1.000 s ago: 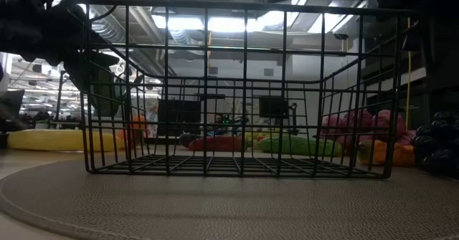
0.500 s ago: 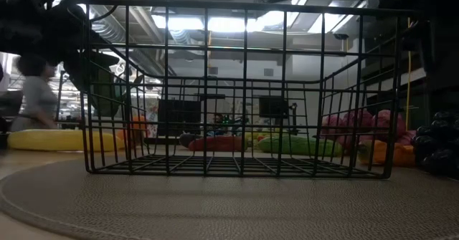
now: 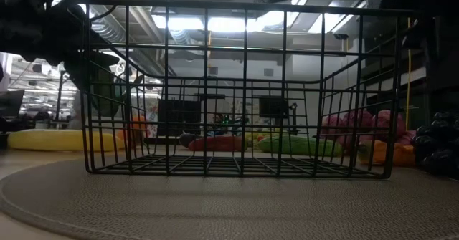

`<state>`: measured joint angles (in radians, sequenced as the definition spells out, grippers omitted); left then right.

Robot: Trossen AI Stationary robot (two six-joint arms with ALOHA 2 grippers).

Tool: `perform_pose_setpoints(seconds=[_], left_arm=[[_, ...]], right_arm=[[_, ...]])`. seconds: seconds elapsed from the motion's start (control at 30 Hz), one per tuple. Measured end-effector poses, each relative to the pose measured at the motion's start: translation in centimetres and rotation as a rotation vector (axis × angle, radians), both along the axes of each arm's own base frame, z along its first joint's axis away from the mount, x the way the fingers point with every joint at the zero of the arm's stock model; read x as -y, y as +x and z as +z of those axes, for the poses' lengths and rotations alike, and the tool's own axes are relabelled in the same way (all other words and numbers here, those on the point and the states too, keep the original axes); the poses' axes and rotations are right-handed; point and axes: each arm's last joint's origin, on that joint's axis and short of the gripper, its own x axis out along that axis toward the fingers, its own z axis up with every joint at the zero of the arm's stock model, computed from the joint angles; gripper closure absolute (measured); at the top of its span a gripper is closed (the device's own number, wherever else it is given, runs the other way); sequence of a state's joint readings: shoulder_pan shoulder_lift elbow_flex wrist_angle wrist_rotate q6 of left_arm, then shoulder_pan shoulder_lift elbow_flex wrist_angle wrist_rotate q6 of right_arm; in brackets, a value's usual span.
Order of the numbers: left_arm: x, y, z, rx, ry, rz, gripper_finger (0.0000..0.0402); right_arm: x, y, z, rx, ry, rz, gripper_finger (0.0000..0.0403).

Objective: Build produce basket
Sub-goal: Put the yellow banana into the black wire basket

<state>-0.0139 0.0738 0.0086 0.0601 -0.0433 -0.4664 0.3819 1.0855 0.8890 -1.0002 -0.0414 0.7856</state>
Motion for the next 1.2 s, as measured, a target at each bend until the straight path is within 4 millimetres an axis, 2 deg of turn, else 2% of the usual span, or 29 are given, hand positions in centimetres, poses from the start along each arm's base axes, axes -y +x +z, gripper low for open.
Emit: perform_pose_setpoints(seconds=[0.17,0.53,0.7,0.77,0.87,0.93,1.03,1.1,1.2], left_arm=[[0.0,0.0,0.0,0.0,-0.001,0.0,0.0255],[0.0,0.0,0.2,0.024,-0.013,0.014,0.0255],[-0.1,0.0,0.6,0.062,0.065,0.036,0.0255],[-0.2,-0.1,1.3,0.086,0.116,0.073,0.0255],[-0.4,-0.8,4.2,0.114,0.179,0.134,0.0255],[-0.5,-1.2,5.9,0.021,0.208,0.168,0.0255],[-0.8,-1.9,7.4,-0.261,0.217,0.255,0.0255],[-0.9,-2.0,7.7,-0.445,0.139,0.272,0.0255],[-0.6,-1.4,7.2,-0.688,-0.017,0.217,0.0255]], right_arm=[[-1.5,-0.5,0.1,-0.026,0.084,0.016,0.0272],[-4.0,-2.1,0.1,-0.006,0.046,-0.084,0.0272],[-4.6,-2.5,0.1,0.007,0.037,-0.111,0.0272],[-4.6,-2.5,0.1,0.007,0.037,-0.106,0.0272],[-4.6,-2.5,0.1,0.007,0.036,-0.105,0.0272],[-4.6,-2.5,0.1,0.007,0.036,-0.107,0.0272],[-4.5,-2.4,0.1,0.008,0.035,-0.112,0.0272],[-4.4,-2.4,0.1,0.008,0.035,-0.115,0.0272],[-4.3,-2.3,0.1,0.017,0.025,-0.125,0.0272]])
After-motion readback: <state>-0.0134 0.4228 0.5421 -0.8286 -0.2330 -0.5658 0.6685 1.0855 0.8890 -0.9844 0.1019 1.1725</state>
